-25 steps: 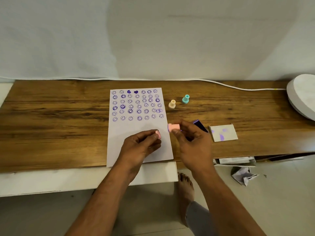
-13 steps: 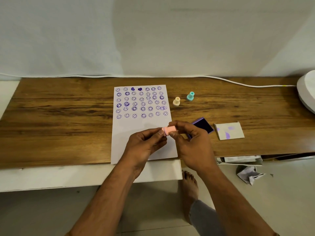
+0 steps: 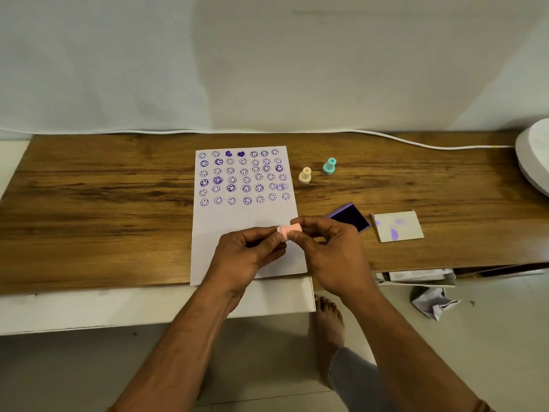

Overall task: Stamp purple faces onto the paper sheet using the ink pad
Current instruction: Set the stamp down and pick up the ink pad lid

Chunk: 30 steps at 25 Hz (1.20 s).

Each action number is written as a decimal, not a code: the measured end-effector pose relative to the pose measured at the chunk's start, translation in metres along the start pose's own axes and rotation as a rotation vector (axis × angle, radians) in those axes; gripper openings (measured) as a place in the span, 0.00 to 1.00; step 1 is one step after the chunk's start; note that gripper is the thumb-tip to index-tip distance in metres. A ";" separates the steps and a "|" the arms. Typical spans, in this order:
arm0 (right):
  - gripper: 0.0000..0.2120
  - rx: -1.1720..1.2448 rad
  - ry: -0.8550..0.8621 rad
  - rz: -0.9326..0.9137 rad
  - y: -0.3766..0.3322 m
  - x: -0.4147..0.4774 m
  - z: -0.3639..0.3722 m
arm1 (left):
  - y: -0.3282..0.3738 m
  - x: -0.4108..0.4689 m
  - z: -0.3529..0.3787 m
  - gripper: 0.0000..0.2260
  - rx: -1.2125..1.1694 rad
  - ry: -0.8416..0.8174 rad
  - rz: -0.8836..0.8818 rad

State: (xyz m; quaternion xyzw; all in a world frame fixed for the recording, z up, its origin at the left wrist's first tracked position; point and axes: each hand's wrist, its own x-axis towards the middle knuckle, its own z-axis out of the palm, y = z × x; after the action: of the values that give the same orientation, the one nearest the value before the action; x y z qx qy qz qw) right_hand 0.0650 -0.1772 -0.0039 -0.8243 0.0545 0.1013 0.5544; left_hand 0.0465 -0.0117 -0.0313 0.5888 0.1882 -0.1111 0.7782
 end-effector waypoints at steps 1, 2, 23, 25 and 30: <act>0.10 -0.007 0.000 0.003 -0.001 0.001 0.001 | 0.001 -0.001 0.002 0.14 0.041 0.011 0.023; 0.10 -0.026 0.014 -0.009 -0.002 0.004 0.001 | 0.001 -0.001 0.004 0.14 0.075 0.035 0.044; 0.27 -0.619 0.419 -0.034 0.040 0.062 -0.080 | 0.004 0.004 0.000 0.12 0.270 0.275 0.121; 0.35 -0.706 0.349 0.148 0.049 0.054 -0.103 | 0.007 0.005 -0.004 0.12 0.252 0.286 0.122; 0.47 -0.687 0.197 0.305 0.057 0.049 -0.115 | 0.008 0.006 -0.007 0.14 0.250 0.298 0.108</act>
State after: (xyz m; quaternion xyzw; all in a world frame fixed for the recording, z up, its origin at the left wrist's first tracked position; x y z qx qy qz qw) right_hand 0.1135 -0.3045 -0.0249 -0.9502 0.1921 0.1151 0.2166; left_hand 0.0541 -0.0028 -0.0285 0.6999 0.2542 -0.0034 0.6675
